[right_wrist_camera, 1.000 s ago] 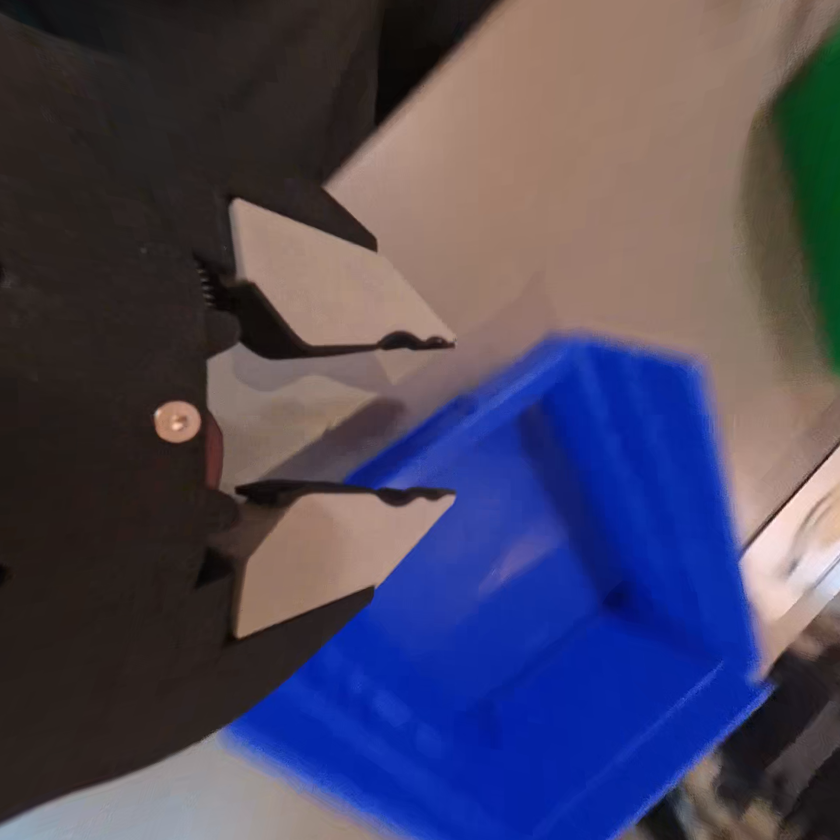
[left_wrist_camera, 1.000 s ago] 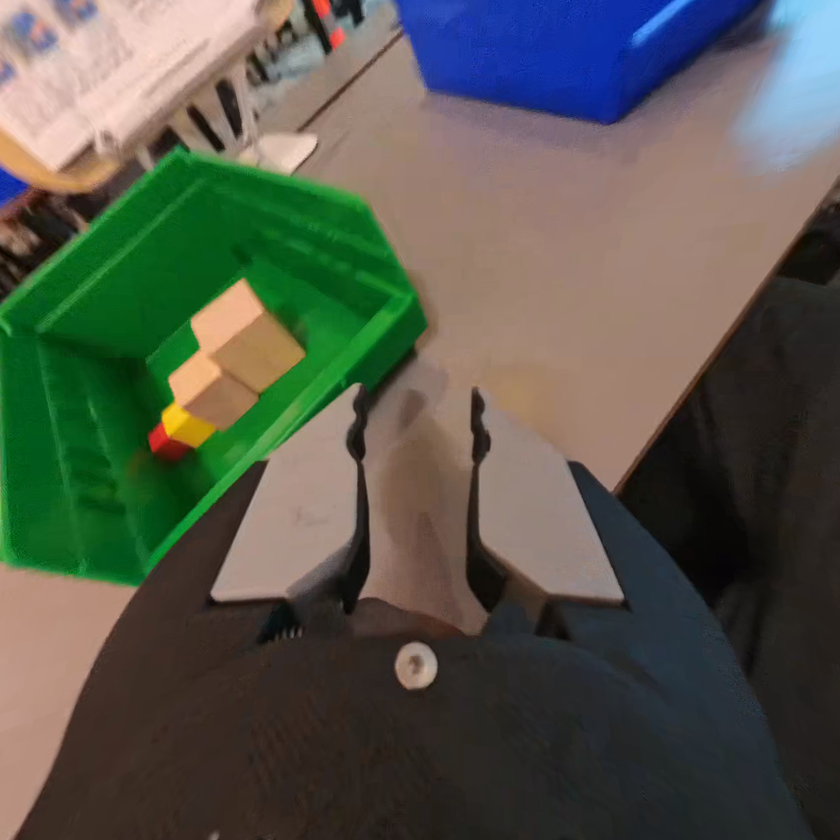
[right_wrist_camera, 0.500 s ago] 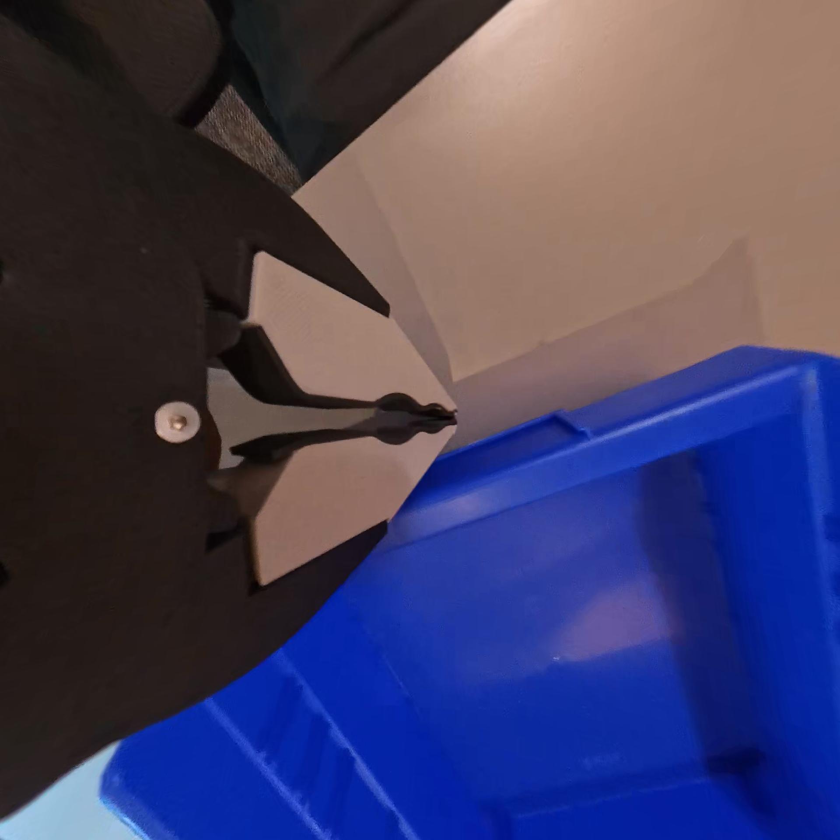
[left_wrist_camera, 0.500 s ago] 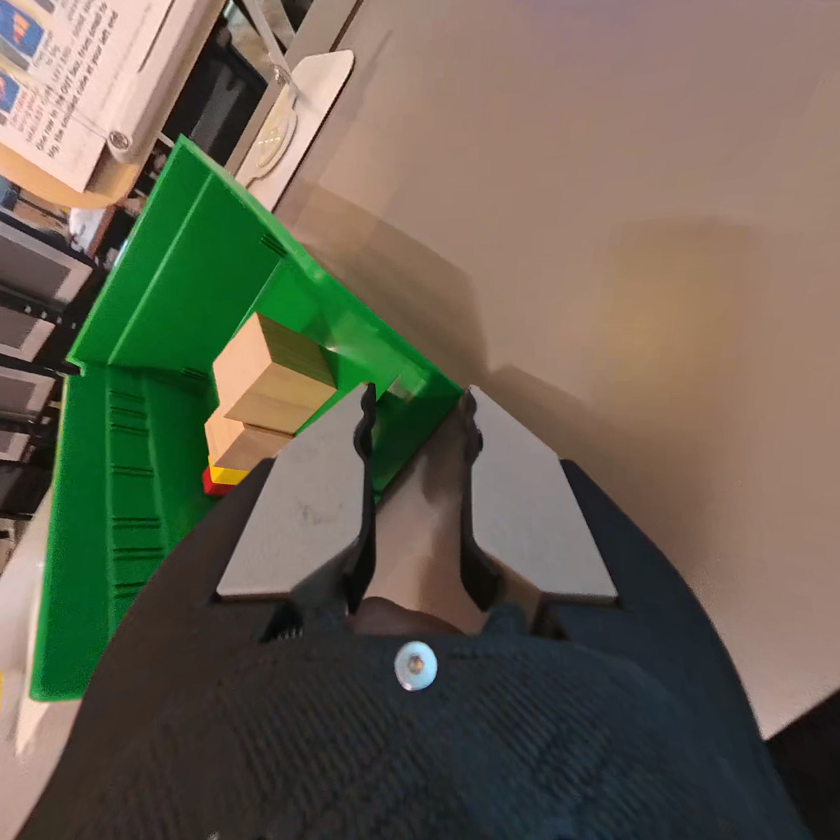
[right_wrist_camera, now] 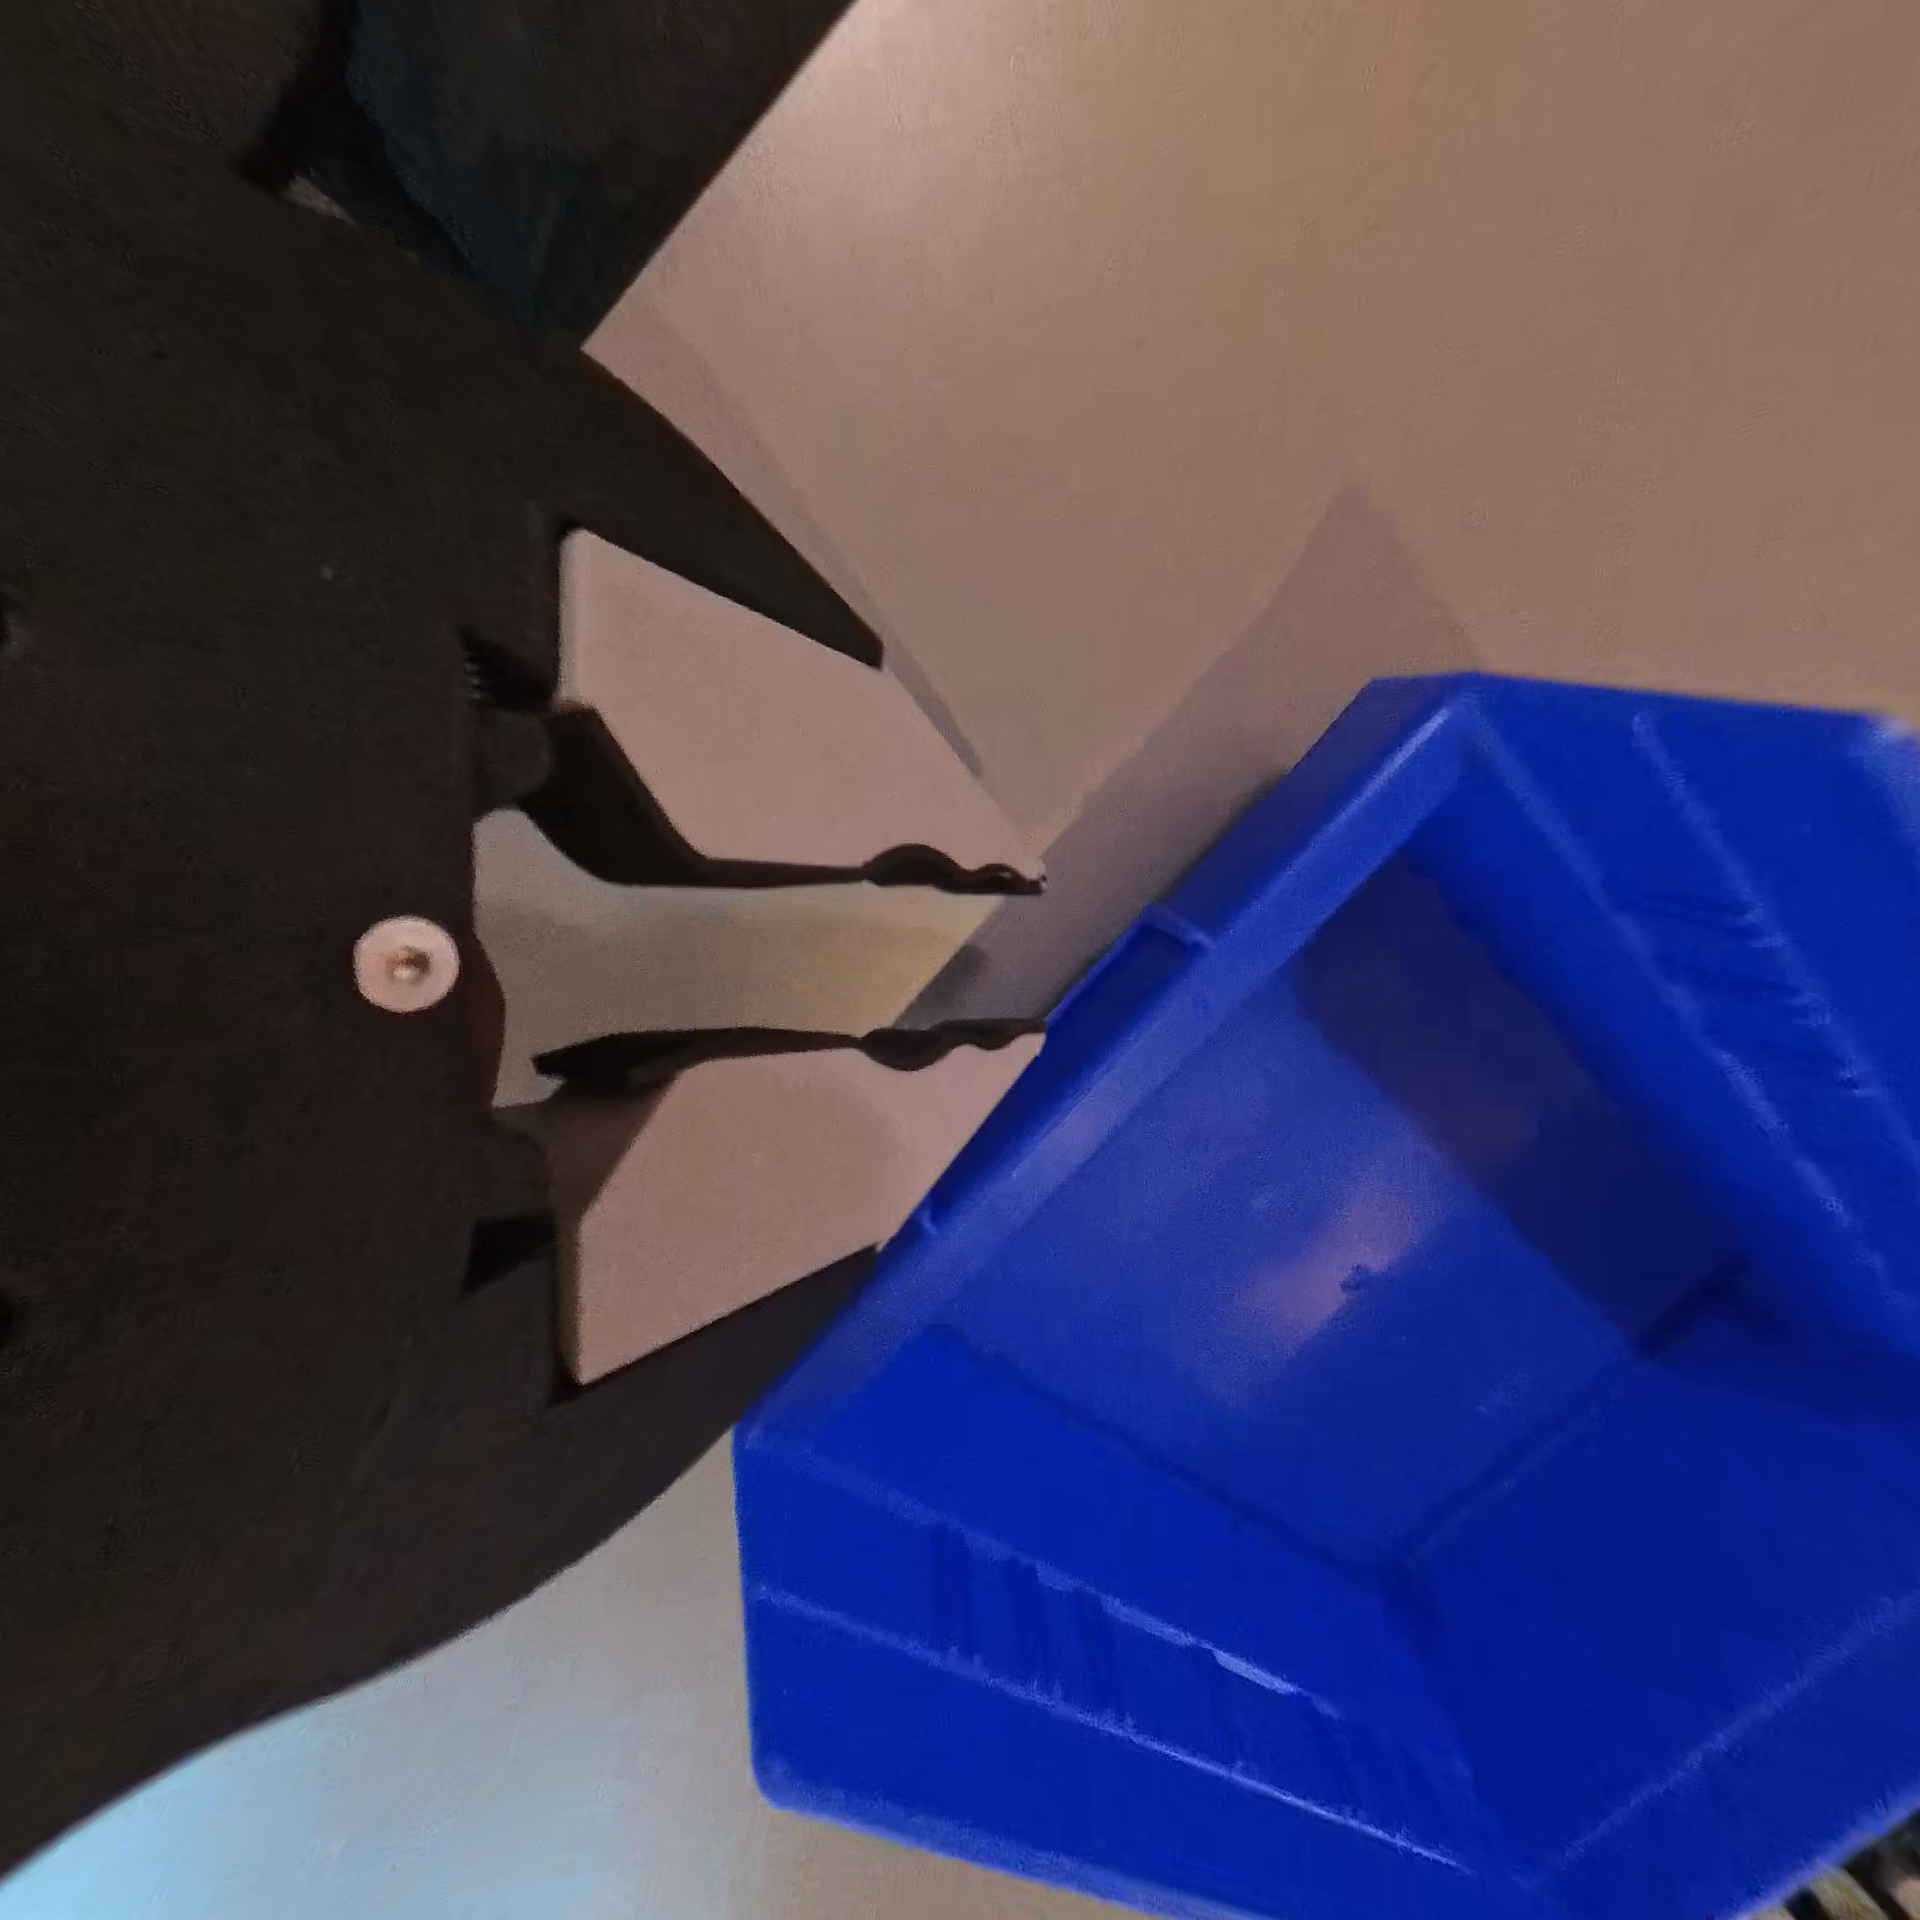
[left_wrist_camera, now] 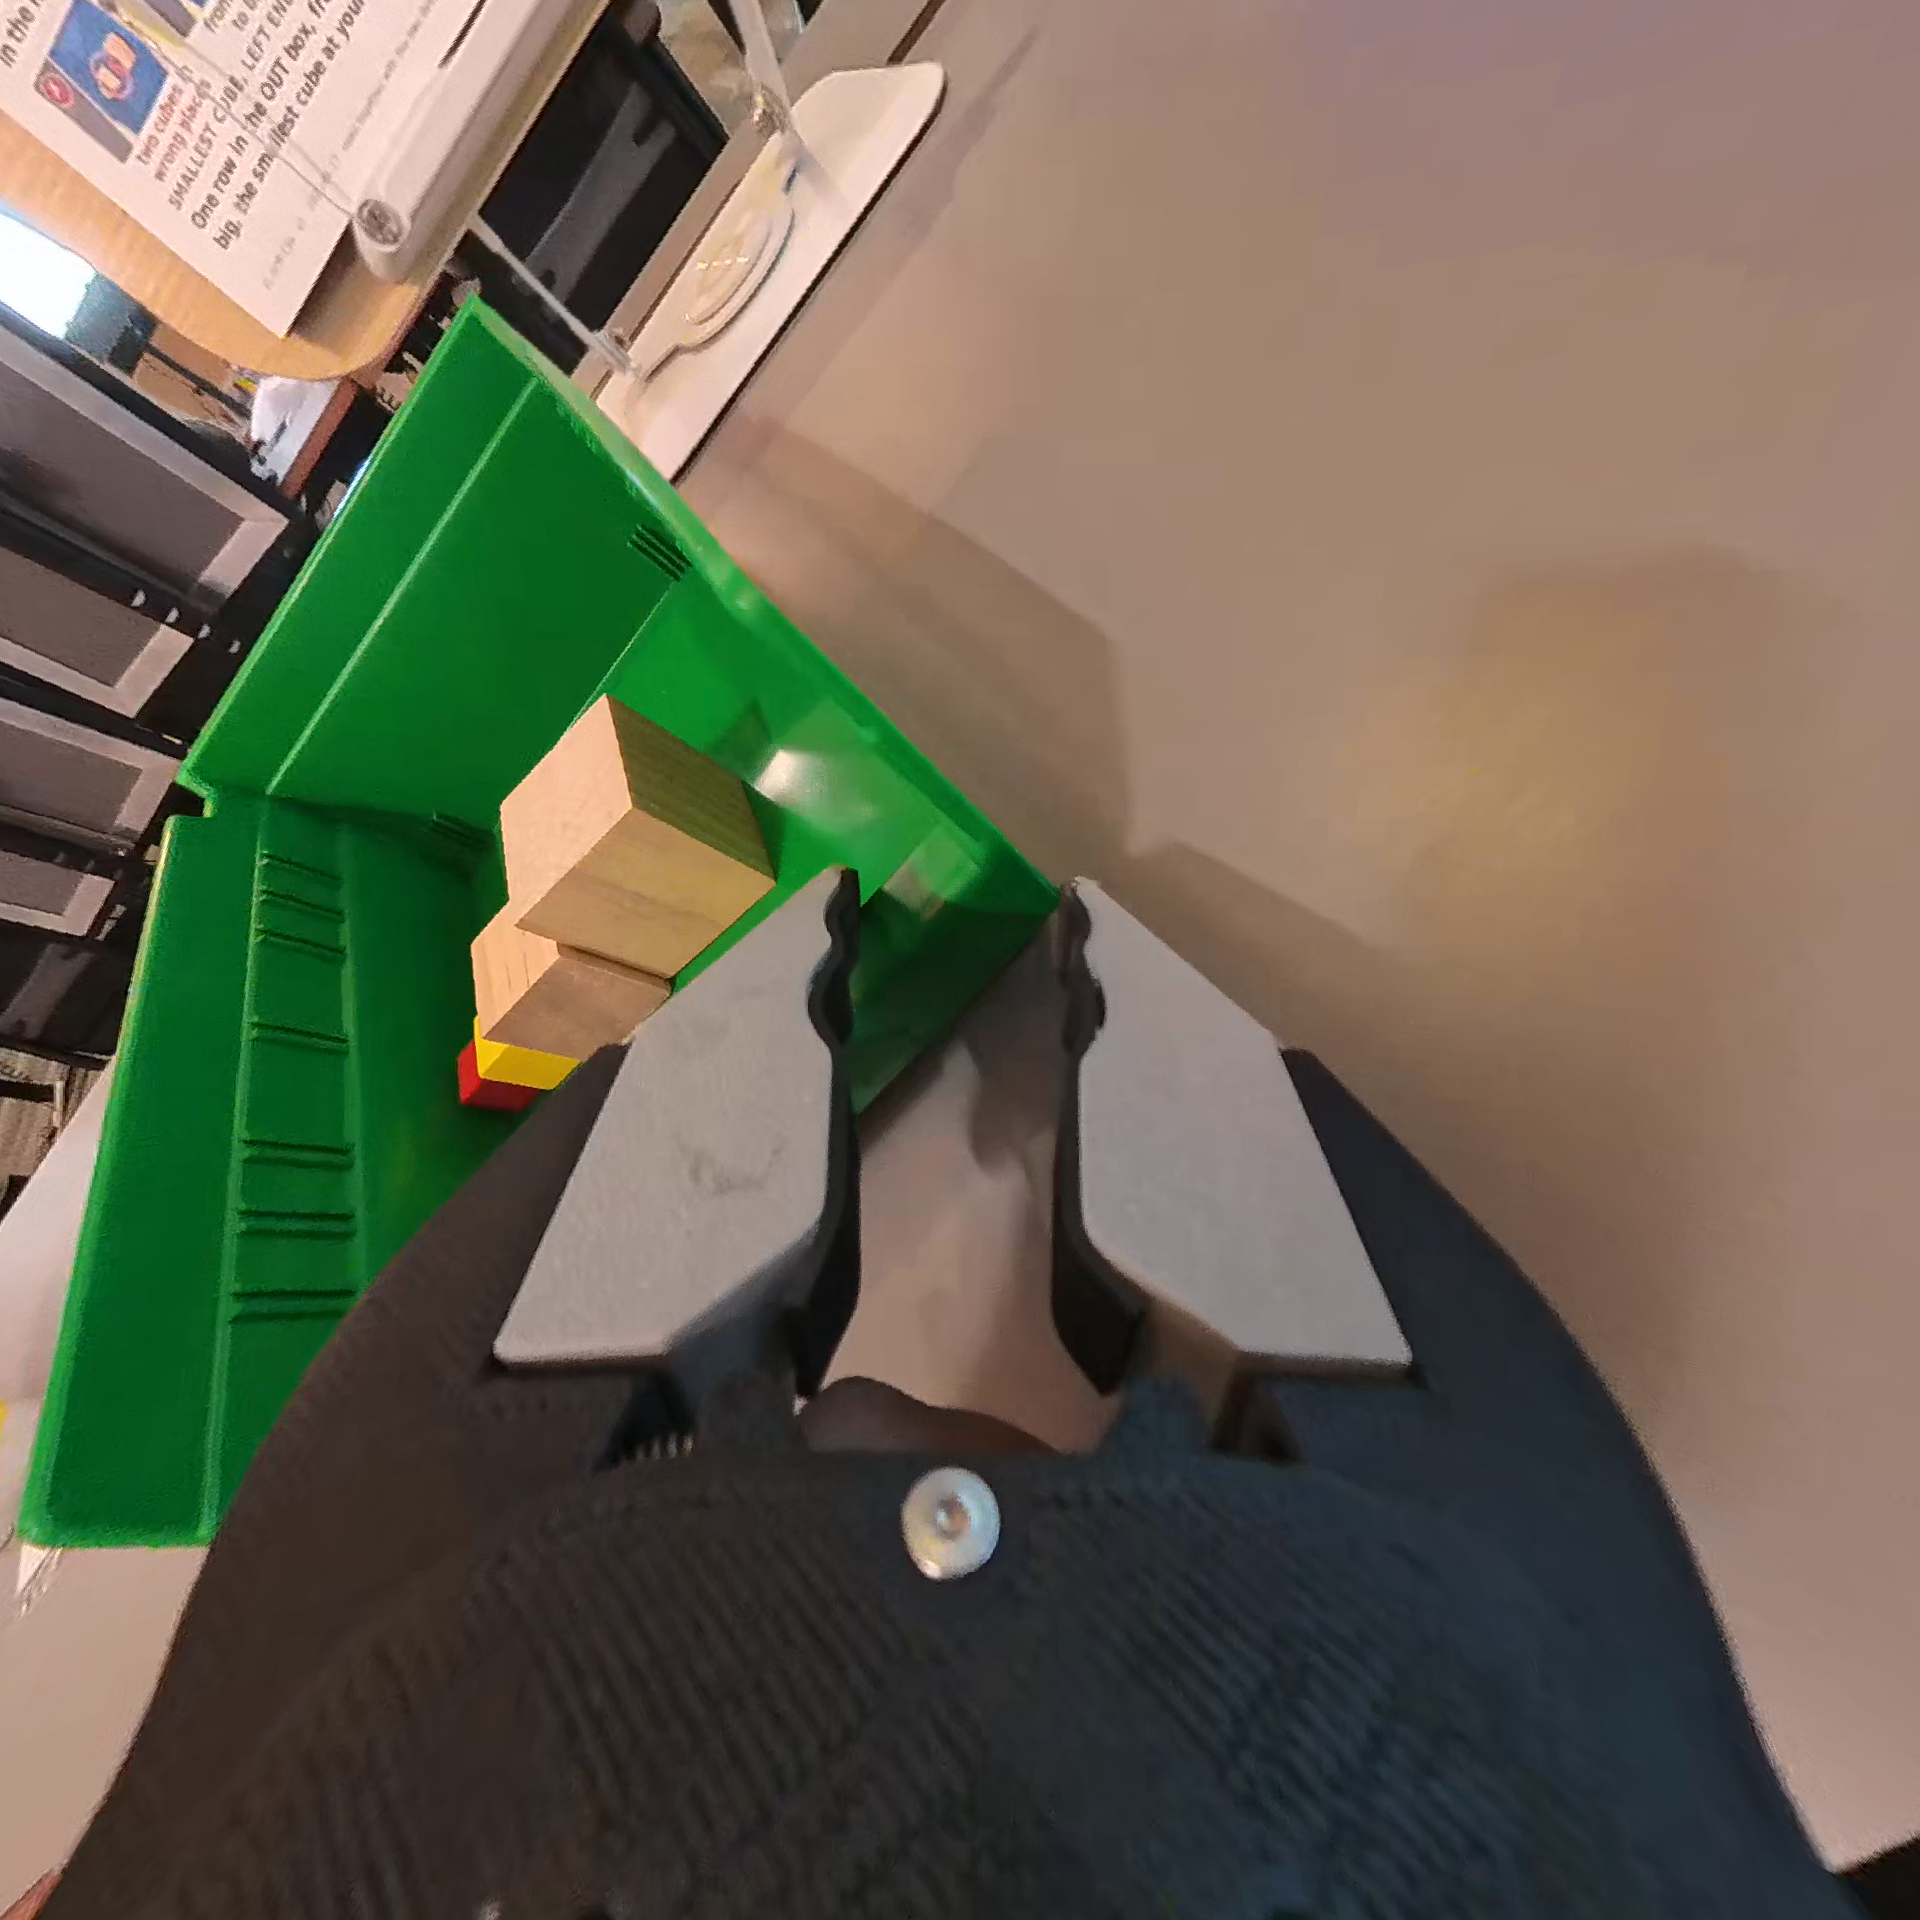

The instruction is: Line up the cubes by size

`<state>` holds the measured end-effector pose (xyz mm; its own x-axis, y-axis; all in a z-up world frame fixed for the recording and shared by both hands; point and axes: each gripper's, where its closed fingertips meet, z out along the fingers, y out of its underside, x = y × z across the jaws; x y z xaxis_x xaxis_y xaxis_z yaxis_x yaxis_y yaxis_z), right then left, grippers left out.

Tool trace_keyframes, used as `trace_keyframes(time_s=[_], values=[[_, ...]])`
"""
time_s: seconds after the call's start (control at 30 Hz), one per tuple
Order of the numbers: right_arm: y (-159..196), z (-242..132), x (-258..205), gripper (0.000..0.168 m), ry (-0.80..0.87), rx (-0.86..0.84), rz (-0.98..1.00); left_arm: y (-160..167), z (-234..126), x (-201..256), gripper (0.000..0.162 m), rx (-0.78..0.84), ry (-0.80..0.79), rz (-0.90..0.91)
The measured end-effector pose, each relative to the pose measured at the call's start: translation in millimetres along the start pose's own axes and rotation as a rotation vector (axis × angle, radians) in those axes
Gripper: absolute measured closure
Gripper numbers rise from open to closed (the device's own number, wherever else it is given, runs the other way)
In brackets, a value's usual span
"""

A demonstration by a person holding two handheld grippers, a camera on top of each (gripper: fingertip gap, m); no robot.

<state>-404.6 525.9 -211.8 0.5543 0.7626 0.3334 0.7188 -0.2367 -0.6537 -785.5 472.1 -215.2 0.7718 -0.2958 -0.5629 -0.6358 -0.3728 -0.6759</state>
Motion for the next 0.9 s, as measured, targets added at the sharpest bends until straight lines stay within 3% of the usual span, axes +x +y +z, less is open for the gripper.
trace_keyframes(time_s=[0.13,0.27,0.47,0.6,0.73,0.9], values=[[-44,-20,-21,0.133,-0.008,0.173,0.008,13,-3,-14,0.124,-0.024,-0.038,-0.025],[-86,-33,-11,0.116,0.079,0.323,0.11,19,-20,-19,0.125,0.024,-0.054,-0.103],[-124,-26,26,0.114,0.148,0.478,0.306,7,-57,-36,0.124,0.132,-0.035,-0.235],[-149,-15,58,0.118,0.231,0.61,0.345,-15,-75,-47,0.127,0.284,0.019,-0.415],[-162,4,85,0.117,0.248,0.629,0.318,-17,-80,-50,0.131,0.348,0.019,-0.465],[-163,28,94,0.108,0.186,0.595,0.289,-10,-78,-57,0.133,0.401,-0.056,-0.387]])
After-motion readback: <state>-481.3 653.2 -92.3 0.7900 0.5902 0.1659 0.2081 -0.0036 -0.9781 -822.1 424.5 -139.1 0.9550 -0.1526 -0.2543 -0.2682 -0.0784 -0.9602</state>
